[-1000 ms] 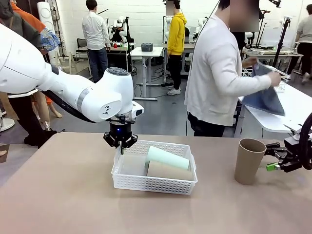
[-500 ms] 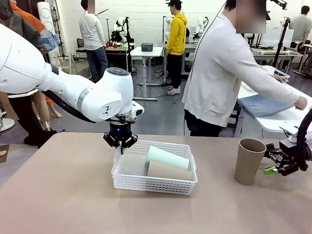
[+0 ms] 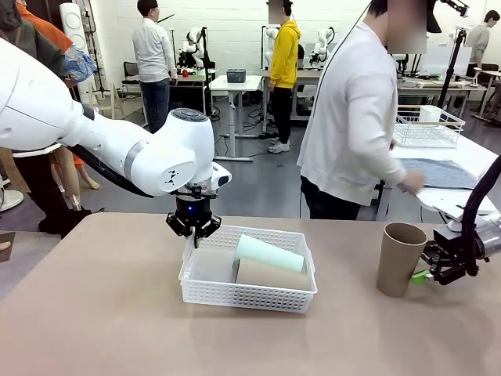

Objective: Clean and organize the cups into the basket.
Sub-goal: Pick up the Reusable plastic cup from the right side of the table and stack it inside the Organizing basket in the center of the table.

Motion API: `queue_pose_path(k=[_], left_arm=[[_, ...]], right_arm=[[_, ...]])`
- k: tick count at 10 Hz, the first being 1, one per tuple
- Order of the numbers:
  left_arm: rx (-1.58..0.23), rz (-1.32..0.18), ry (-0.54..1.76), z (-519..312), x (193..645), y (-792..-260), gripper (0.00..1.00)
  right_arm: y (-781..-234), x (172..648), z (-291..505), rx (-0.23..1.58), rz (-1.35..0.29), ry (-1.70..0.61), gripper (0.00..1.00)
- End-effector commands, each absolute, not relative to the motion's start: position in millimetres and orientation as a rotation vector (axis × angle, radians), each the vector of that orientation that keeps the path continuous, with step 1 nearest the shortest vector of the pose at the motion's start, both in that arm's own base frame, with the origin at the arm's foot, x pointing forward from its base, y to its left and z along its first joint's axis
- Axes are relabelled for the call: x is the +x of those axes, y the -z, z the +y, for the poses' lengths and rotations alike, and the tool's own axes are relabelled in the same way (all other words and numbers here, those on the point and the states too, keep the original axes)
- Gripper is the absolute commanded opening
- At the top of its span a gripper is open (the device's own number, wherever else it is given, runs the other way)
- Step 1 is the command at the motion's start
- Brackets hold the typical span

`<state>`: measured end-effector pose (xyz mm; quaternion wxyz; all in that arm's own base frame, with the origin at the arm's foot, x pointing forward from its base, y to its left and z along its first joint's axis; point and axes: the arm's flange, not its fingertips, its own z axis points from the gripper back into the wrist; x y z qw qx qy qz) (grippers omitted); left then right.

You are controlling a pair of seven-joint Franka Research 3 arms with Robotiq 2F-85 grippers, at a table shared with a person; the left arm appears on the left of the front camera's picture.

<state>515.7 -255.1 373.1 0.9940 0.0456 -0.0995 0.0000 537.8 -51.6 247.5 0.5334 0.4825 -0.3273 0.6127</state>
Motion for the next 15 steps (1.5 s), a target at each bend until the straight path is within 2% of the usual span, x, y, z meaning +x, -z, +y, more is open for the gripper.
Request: queue_pose_path(k=[1,7,8,9,11,12,13,14,15], left_arm=[[0.089,-0.201,0.0,-255.5,515.7,-374.6,0.0],[0.089,-0.201,0.0,-255.5,515.7,-374.6,0.0],[0.089,-0.201,0.0,-255.5,515.7,-374.6,0.0],[0.089,-0.201,0.0,-255.5,515.7,-374.6,0.0],[0.089,-0.201,0.0,-255.5,515.7,-374.6,0.0],[0.089,-0.201,0.0,-255.5,515.7,-374.6,0.0],[0.089,-0.201,0.0,-255.5,515.7,-374.6,0.0],[0.089,-0.201,0.0,-255.5,515.7,-374.6,0.0],[0.089,-0.201,0.0,-255.5,515.7,-374.6,0.0]], right_arm=[[-246.9,541.9,-48.1,1.167,-0.757,-1.516,1.0],[-240.6,541.4,-35.5,1.197,-0.74,-1.533,1.0],[-239.8,541.9,-35.5,1.199,-0.742,-1.558,0.79],[-239.8,541.2,-35.9,1.195,-0.735,-1.559,0.43],[-239.8,539.9,-36.5,1.192,-0.739,-1.559,0.0],[-241.6,539.7,-37.8,1.194,-0.748,-1.55,0.0],[-254.3,533.1,-41.6,1.153,-0.768,-1.434,0.0],[-285.3,518.0,-45.9,1.155,-0.772,-1.295,0.72],[-325.2,503.8,-52.0,1.129,-0.765,-1.157,0.72]])
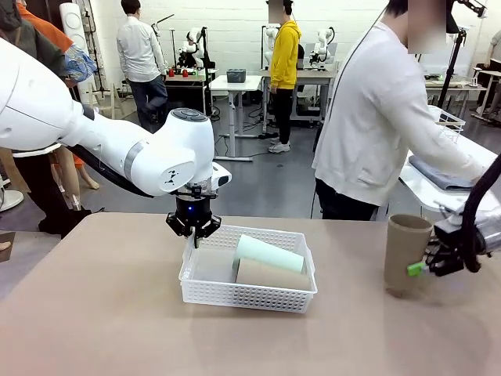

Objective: Clean and organize the cups into the basket.
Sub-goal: Pick up the Reusable plastic cup from the right side of the table and stack it inside the Organizing basket in the center of the table.

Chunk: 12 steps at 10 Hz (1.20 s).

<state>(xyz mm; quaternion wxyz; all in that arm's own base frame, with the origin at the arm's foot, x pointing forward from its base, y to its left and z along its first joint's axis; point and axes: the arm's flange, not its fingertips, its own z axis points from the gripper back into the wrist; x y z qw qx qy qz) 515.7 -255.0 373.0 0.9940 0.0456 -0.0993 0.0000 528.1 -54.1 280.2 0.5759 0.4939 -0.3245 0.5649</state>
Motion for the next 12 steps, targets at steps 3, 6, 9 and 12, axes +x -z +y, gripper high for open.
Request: queue_pose_path(k=[3,6,9,12], left_arm=[[0.089,-0.201,0.0,-255.5,515.7,-374.6,0.0],[0.089,-0.201,0.0,-255.5,515.7,-374.6,0.0],[0.089,-0.201,0.0,-255.5,515.7,-374.6,0.0],[0.089,-0.201,0.0,-255.5,515.7,-374.6,0.0]], right_arm=[[-437.3,469.8,-66.6,0.985,-0.831,-1.021,0.72],[-479.1,452.6,-54.7,0.911,-0.842,-1.008,0.72],[-495.1,453.4,-71.1,0.927,-0.858,-1.023,0.72],[-495.1,453.4,-71.1,0.927,-0.858,-1.023,0.72]])
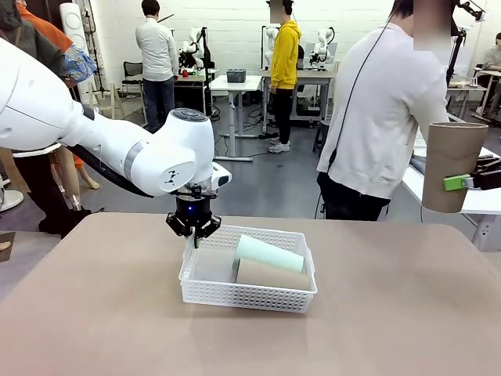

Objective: Clean and organize the cups into the basket.
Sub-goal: Pick up the Reusable plastic cup from the right side of the table and stack it inside the Organizing basket in the center of the table.

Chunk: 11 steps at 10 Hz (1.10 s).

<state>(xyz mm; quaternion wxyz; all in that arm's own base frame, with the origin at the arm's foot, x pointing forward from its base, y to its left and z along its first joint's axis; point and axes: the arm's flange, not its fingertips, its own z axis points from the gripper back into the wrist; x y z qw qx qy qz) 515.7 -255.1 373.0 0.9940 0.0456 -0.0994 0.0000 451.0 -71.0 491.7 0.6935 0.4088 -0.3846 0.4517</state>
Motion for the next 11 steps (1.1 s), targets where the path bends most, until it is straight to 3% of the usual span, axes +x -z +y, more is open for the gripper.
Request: queue_pose_path(k=[1,2,4,6,11], left_arm=[[0.089,-0.201,0.0,-255.5,515.7,-374.6,0.0],[0.089,-0.201,0.0,-255.5,515.7,-374.6,0.0],[0.089,-0.201,0.0,-255.5,515.7,-374.6,0.0],[0.089,-0.201,0.0,-255.5,515.7,-374.6,0.0],[0.089,-0.201,0.0,-255.5,515.7,-374.6,0.0]], right_arm=[[-495.1,453.4,-71.1,0.927,-0.858,-1.023,0.72],[-491.7,451.0,-71.0,0.913,-0.859,-1.009,0.81],[-533.2,450.2,-11.5,0.683,-0.738,-1.124,0.81],[-561.0,468.8,75.4,0.523,-0.515,-1.232,0.81],[-567.2,506.6,252.3,0.19,-0.081,-1.321,0.81]])
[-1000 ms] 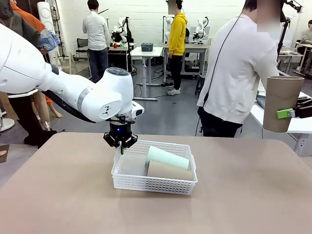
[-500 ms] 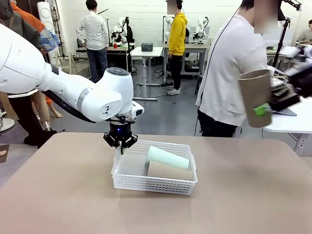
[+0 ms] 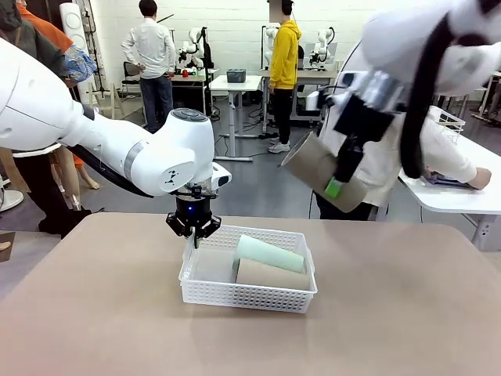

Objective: Clean and organize the cups into the basket.
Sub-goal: Pick up the Reusable plastic cup from the right side of the table and stack it inside the Organizing basket in the center of the table.

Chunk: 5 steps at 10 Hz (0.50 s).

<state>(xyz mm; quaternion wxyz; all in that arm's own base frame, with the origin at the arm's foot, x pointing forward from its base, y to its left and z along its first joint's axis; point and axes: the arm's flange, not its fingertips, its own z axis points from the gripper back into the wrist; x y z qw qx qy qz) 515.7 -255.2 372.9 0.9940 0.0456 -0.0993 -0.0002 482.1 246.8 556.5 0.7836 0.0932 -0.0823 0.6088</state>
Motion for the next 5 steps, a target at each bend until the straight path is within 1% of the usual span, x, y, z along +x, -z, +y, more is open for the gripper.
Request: queue_pose_path(k=[1,5], left_arm=[[0.089,-0.201,0.0,-255.5,515.7,-374.6,0.0],[0.089,-0.201,0.0,-255.5,515.7,-374.6,0.0]], right_arm=[[-559.7,512.9,269.9,0.174,-0.048,-1.34,0.81],[-513.7,530.9,317.9,0.131,0.02,-1.405,0.81]])
